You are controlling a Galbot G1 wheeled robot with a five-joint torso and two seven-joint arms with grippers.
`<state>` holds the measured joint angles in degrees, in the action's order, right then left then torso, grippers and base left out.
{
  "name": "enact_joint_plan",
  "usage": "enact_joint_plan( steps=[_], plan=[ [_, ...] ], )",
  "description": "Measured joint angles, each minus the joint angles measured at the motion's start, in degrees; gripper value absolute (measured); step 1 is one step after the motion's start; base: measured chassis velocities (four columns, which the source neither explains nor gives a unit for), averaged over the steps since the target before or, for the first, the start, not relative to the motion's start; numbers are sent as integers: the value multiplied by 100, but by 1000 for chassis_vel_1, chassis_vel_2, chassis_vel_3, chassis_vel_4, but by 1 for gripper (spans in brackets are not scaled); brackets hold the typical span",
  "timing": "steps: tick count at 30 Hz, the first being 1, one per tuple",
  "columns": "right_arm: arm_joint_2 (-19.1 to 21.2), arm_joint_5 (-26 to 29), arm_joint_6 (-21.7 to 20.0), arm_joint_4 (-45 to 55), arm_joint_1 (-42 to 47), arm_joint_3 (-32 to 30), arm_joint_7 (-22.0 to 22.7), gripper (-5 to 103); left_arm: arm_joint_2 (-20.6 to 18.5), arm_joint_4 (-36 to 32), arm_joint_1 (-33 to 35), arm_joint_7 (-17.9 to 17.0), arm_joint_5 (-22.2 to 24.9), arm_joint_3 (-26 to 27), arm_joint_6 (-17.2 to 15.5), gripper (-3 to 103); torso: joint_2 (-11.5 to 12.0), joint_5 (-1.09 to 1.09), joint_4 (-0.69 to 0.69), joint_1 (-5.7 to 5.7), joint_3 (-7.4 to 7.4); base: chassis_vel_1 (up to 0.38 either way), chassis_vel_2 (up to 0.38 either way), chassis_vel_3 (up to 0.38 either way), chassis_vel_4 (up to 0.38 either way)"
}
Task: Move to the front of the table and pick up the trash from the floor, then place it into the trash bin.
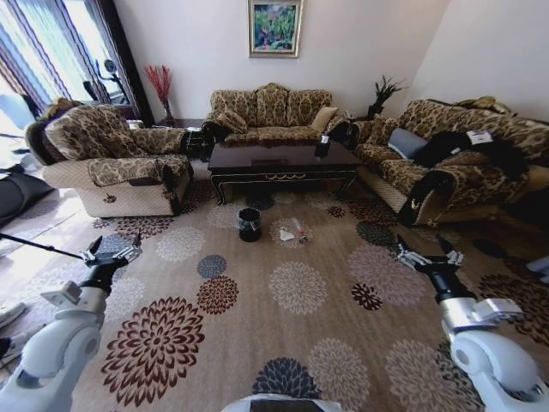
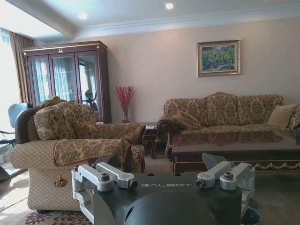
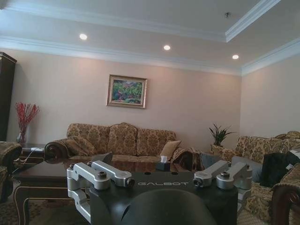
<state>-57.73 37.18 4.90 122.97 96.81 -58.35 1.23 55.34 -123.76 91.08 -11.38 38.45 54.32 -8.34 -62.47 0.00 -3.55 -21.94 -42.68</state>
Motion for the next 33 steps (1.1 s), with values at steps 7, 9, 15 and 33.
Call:
enact_joint_plan(
  steps=[7,9,15,33],
  plan=[
    [-37,-4,-4,28,4,20,4,100,-11,42,-14,6,-9,-2,-17,100,237,-1,0,106,129,0,0,0,0],
    [-51,-16,-6,41,22,27,5,100,0,43,16,7,-10,0,-20,100,307,0,0,139,166,0,0,0,0],
    [-108,-39,-7,69,49,36,8,100,58,44,48,22,-49,-1,-1,100,456,0,0,202,254,0,0,0,0],
    [-244,-254,162,17,112,90,-17,100,125,53,79,0,-112,-44,-61,100,971,-1,0,434,539,0,0,0,0]
  ],
)
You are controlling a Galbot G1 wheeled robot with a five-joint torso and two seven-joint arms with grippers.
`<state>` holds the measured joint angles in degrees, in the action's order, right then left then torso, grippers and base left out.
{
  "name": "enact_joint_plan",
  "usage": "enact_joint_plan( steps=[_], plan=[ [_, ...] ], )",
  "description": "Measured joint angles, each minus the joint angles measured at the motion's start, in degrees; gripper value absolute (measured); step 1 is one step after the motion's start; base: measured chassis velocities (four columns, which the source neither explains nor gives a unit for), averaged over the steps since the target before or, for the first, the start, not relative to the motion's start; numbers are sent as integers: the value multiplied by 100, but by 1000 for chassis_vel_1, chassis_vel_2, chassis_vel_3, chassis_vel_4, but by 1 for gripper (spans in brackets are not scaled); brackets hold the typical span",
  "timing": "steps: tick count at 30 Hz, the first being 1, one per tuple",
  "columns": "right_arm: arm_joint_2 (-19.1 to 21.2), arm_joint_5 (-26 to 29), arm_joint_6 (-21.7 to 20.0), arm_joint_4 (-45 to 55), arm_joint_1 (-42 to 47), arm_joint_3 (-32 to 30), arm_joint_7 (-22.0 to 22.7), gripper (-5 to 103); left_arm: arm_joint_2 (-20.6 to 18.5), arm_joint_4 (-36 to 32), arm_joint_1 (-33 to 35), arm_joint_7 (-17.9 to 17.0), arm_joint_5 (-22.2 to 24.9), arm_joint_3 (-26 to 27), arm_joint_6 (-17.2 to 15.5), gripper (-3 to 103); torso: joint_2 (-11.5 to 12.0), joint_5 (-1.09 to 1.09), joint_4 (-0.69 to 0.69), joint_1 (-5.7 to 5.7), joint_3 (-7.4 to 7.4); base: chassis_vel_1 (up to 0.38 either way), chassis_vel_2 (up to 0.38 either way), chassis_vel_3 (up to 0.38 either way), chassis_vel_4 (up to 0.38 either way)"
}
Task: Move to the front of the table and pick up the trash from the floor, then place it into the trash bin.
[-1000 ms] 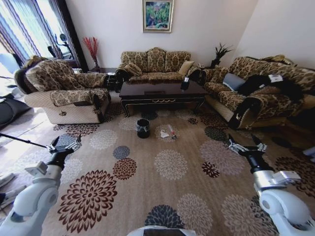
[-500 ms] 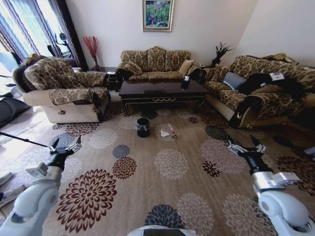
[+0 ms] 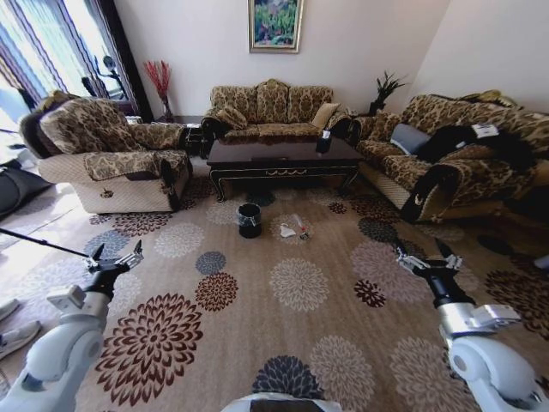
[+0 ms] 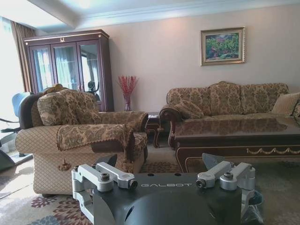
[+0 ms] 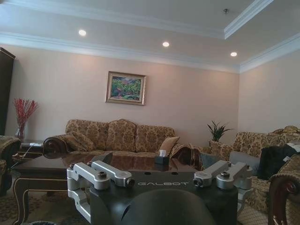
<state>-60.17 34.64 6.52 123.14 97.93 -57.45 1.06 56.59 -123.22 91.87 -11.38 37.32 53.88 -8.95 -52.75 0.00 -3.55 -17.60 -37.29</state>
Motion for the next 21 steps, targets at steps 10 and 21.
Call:
enact_joint_plan(
  steps=[10,21],
  plan=[
    [-70,-50,47,-2,11,50,-17,100,-22,22,25,49,38,-19,-25,100,258,0,0,110,149,0,0,0,0],
    [-40,-84,73,-106,-56,94,-36,100,3,75,30,73,-3,-37,-36,100,556,0,0,237,319,0,0,0,0]
  ],
)
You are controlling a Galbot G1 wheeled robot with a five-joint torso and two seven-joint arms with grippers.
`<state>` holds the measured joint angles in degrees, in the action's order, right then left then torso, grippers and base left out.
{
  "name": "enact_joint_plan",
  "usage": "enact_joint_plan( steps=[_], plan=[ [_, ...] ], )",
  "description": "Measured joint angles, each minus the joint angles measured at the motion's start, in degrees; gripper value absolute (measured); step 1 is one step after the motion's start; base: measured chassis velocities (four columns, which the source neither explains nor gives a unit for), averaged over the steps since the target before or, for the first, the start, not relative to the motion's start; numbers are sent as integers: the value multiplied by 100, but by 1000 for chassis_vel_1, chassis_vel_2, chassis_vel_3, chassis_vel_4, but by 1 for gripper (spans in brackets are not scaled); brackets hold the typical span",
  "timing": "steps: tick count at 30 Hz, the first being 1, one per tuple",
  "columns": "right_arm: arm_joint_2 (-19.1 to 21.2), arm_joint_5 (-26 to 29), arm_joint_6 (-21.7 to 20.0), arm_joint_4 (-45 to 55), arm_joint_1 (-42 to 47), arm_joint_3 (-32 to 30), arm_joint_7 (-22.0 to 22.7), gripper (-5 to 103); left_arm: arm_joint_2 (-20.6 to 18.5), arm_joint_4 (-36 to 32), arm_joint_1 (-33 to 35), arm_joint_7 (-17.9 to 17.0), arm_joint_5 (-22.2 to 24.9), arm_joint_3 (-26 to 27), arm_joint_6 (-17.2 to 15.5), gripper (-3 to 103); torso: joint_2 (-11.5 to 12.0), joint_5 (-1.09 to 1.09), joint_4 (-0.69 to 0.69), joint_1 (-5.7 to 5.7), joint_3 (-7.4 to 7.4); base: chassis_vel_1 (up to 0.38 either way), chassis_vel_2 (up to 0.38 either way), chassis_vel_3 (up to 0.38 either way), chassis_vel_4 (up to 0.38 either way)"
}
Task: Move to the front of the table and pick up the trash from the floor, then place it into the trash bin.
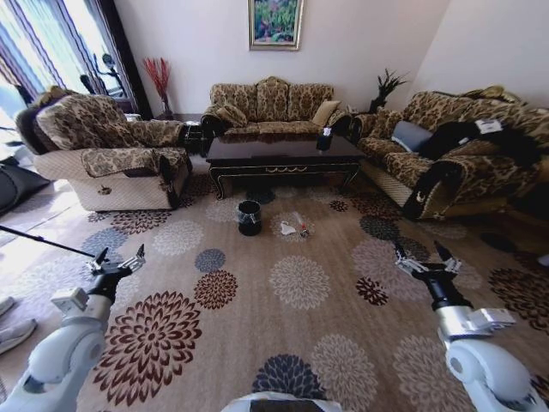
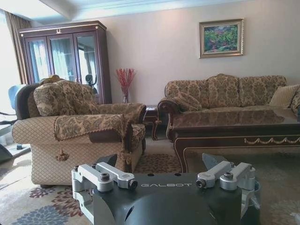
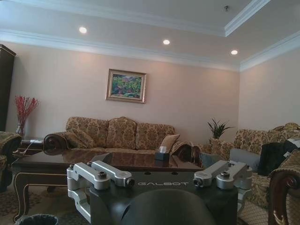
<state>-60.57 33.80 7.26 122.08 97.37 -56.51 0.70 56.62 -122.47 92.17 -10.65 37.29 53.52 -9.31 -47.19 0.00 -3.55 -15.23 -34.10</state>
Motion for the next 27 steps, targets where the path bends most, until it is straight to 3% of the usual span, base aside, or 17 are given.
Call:
enact_joint_plan(
  steps=[14,22,27],
  plan=[
    [-26,-13,-8,-53,-60,67,2,100,31,50,-58,-8,-78,-70,-26,100,335,0,0,148,188,0,0,0,0],
    [-6,20,-35,-53,-73,75,25,100,69,113,-72,-48,-286,-92,134,100,551,0,0,237,314,0,0,0,0],
    [-3,21,-37,-51,-69,72,25,100,85,111,-55,-42,-144,-93,134,100,652,0,-1,279,374,0,0,0,0]
  ],
)
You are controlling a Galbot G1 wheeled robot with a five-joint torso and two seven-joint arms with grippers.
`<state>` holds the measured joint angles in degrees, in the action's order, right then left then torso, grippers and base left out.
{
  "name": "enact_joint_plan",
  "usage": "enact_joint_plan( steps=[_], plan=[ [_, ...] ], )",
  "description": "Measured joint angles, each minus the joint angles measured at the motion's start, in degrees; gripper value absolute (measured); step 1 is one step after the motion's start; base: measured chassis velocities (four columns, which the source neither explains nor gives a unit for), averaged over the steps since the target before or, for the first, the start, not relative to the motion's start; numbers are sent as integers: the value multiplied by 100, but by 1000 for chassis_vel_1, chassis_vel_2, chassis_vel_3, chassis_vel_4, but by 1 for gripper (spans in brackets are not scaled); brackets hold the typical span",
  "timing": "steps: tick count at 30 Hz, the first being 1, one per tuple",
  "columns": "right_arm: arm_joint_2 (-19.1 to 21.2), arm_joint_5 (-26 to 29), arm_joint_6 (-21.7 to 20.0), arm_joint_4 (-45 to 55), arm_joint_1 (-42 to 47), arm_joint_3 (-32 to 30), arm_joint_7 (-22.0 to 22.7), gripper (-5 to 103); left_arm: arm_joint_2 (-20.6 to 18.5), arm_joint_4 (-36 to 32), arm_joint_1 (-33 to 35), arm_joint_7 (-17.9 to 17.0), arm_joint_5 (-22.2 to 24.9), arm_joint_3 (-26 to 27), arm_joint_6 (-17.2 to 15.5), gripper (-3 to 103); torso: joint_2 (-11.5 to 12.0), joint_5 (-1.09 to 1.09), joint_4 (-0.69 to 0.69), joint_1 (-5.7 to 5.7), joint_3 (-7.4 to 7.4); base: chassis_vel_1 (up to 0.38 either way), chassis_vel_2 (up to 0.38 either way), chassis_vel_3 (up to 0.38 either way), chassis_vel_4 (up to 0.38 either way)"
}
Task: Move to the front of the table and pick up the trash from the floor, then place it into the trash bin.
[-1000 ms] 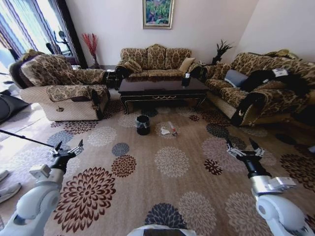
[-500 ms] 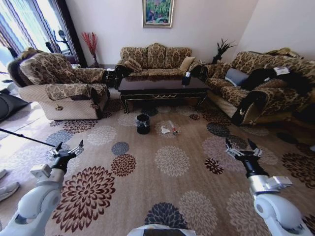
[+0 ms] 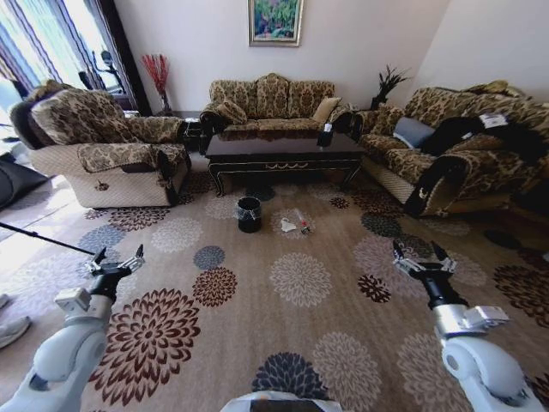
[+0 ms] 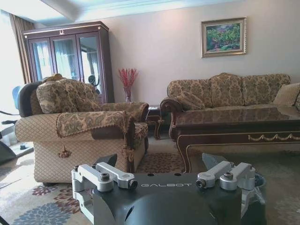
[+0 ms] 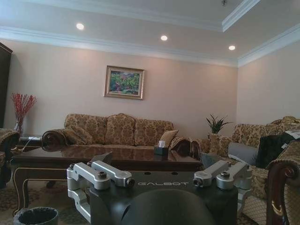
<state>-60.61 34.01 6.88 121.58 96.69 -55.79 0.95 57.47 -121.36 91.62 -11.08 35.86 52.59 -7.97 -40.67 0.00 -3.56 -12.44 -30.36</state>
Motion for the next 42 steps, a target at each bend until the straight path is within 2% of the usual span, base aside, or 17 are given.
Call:
enact_joint_plan(
  steps=[16,24,42],
  plan=[
    [15,20,-4,17,12,-27,2,100,28,-52,8,7,13,-14,-32,100,267,0,1,121,148,0,0,0,0],
    [7,203,-82,161,15,-26,58,100,88,-111,14,4,-41,-86,-36,100,490,0,1,210,281,0,0,0,0],
    [-52,164,-73,290,143,-57,49,100,96,-131,63,-35,-101,-76,-26,100,913,0,1,380,533,0,0,0,0]
  ],
)
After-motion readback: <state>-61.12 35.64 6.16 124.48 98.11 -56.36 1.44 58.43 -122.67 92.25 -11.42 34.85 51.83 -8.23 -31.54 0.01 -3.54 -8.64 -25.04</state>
